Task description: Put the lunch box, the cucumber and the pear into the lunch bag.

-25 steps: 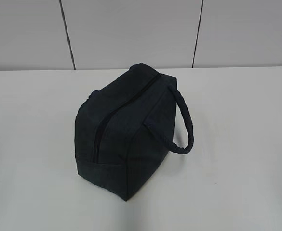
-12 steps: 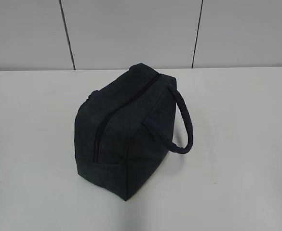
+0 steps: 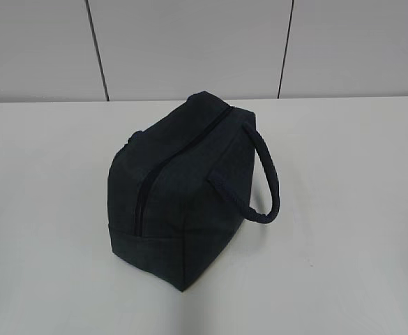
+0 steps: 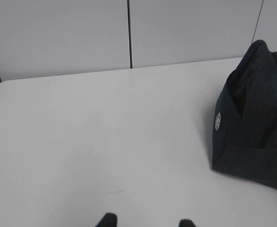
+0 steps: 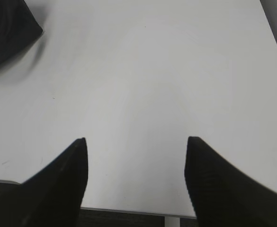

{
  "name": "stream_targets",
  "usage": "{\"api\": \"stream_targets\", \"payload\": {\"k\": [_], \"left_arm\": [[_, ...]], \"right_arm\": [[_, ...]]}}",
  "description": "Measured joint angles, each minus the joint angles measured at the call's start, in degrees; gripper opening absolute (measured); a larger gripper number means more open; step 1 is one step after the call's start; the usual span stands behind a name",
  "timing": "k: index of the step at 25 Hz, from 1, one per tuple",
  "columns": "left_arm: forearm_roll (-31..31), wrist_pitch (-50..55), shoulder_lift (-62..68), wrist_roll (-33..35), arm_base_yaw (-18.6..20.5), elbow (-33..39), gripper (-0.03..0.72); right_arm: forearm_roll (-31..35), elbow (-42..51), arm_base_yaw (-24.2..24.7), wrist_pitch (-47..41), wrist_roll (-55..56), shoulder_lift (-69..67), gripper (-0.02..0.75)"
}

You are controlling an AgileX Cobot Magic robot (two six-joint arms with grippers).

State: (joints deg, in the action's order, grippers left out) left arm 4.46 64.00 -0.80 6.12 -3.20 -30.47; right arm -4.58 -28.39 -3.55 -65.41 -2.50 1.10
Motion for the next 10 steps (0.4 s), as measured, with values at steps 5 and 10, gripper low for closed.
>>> {"api": "stream_targets", "payload": {"k": [5,10], "left_arm": [[0.0,0.0,0.0,0.0,0.0,0.0,0.242],[0.0,0.0,0.0,0.0,0.0,0.0,0.242]], "right_arm": [[-0.1,0.0,0.0,0.0,0.0,0.0,0.497],[-0.1,0.0,0.0,0.0,0.0,0.0,0.497]]}}
